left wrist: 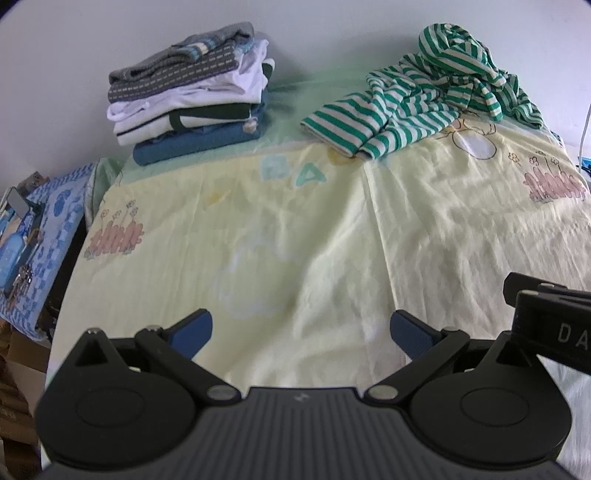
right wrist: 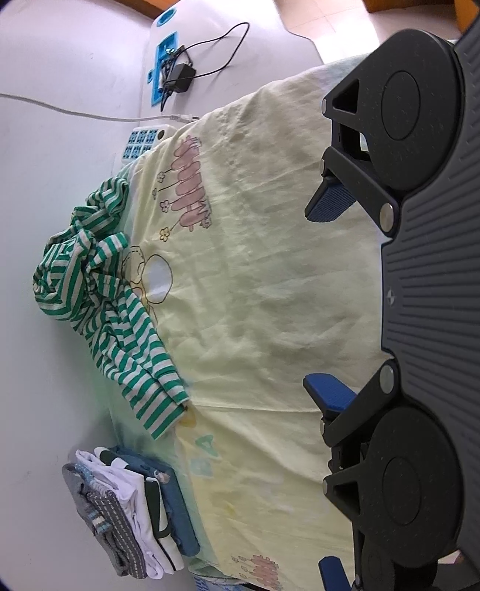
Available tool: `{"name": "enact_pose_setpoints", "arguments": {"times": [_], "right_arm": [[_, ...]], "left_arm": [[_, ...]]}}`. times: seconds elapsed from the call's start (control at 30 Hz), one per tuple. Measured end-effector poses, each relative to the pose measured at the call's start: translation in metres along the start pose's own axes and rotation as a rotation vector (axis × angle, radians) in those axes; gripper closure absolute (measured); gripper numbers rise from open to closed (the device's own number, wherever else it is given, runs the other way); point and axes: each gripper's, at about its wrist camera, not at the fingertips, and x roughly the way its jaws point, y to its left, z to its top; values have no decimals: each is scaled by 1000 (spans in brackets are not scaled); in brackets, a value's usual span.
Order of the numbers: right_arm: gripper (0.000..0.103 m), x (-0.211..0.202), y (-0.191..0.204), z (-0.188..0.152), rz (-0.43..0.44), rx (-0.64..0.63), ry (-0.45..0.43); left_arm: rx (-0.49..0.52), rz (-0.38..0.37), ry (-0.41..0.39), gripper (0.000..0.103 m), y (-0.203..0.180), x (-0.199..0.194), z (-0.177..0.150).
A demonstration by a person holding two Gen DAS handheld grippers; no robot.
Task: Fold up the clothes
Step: 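Move both grippers, open, toward the green striped shirt on the bed, then close the right gripper on the striped shirt's bunched fabric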
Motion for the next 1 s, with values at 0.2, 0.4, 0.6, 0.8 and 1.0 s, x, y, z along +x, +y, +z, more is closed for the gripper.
{"name": "enact_pose_setpoints", "arguments": {"times": [0.2, 0.4, 0.6, 0.8, 1.0], "right_arm": [[12, 2, -1, 10, 8, -27, -16], [12, 3, -2, 21, 0, -30, -34], [12, 7, -1, 31, -7, -31, -44], [12, 15, 0, 36, -15, -29, -39], [12, 20, 6, 41, -17, -39, -43]], "left_arm": [[9, 12, -18, 1, -3, 0, 10], [24, 11, -36, 1, -6, 1, 24], [36, 3, -41, 1, -8, 6, 35], [44, -9, -37, 1, -7, 12, 42], [41, -12, -35, 1, -3, 19, 46]]}}
